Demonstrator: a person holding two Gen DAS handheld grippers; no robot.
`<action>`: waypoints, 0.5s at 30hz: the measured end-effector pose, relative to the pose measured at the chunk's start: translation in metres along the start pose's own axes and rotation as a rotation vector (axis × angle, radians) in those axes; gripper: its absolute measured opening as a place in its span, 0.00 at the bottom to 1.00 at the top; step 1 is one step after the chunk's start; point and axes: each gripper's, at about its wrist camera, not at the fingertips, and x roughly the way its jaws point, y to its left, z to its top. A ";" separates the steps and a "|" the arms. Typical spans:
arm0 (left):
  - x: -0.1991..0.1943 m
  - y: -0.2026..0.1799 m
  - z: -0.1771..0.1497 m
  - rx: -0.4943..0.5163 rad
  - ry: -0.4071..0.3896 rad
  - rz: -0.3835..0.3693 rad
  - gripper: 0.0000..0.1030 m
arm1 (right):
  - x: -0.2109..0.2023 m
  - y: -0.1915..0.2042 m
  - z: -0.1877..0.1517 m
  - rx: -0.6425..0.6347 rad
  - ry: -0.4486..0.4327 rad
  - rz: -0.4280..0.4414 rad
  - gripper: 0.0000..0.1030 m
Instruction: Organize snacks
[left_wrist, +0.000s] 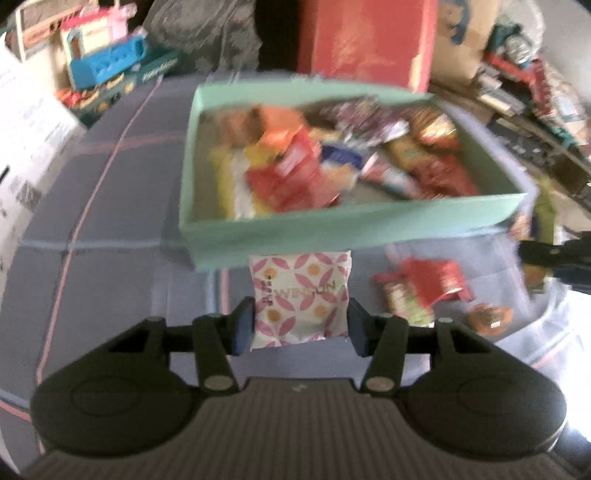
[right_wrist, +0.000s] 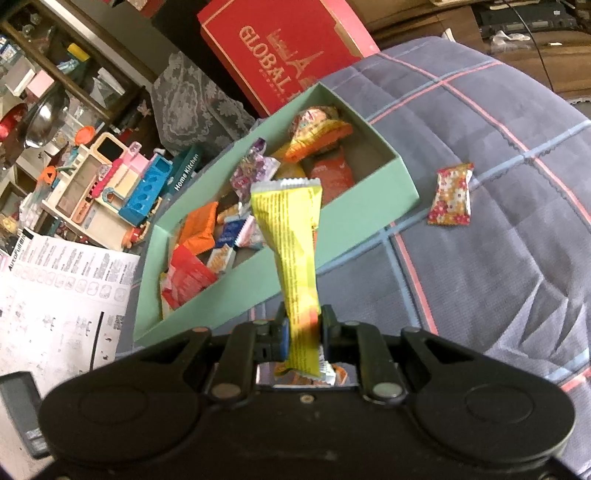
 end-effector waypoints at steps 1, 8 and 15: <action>-0.006 -0.003 0.004 0.009 -0.018 -0.010 0.49 | -0.003 0.001 0.003 -0.004 -0.010 0.005 0.15; -0.012 -0.032 0.056 0.065 -0.120 -0.045 0.50 | -0.014 0.013 0.047 -0.061 -0.110 -0.009 0.15; 0.030 -0.056 0.108 0.040 -0.094 -0.068 0.50 | 0.001 0.023 0.105 -0.150 -0.142 -0.077 0.15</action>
